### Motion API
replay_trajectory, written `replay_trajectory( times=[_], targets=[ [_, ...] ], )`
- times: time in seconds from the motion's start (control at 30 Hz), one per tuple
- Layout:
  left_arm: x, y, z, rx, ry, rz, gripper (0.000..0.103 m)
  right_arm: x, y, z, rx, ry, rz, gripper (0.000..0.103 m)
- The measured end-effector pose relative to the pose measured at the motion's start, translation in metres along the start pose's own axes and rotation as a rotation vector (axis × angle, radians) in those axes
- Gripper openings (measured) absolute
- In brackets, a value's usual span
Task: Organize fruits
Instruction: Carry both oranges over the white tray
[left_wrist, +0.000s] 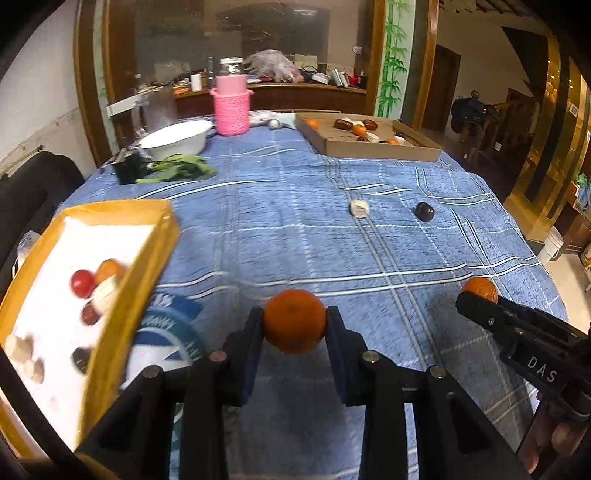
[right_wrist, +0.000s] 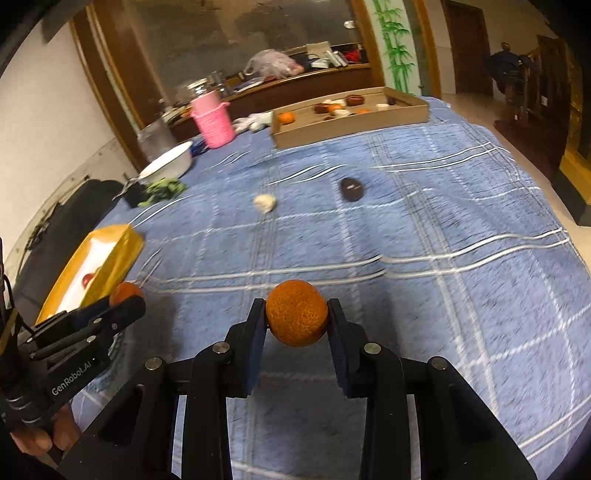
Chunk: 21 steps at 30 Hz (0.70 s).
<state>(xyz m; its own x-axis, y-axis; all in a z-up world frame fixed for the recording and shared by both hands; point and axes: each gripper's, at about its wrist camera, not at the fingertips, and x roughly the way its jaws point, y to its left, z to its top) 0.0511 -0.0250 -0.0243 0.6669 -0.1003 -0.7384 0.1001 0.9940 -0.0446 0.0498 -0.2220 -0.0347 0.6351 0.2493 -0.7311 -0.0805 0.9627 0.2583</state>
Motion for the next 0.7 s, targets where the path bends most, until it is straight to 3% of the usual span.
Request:
replay_trajectory(
  times=[0.7],
  targets=[
    [-0.056, 0.094, -0.010, -0.143, -0.087, 0.083, 0.036, -0.006, 0.112, -0.003, -0.172, -0.015, 0.117, 0.031]
  ],
)
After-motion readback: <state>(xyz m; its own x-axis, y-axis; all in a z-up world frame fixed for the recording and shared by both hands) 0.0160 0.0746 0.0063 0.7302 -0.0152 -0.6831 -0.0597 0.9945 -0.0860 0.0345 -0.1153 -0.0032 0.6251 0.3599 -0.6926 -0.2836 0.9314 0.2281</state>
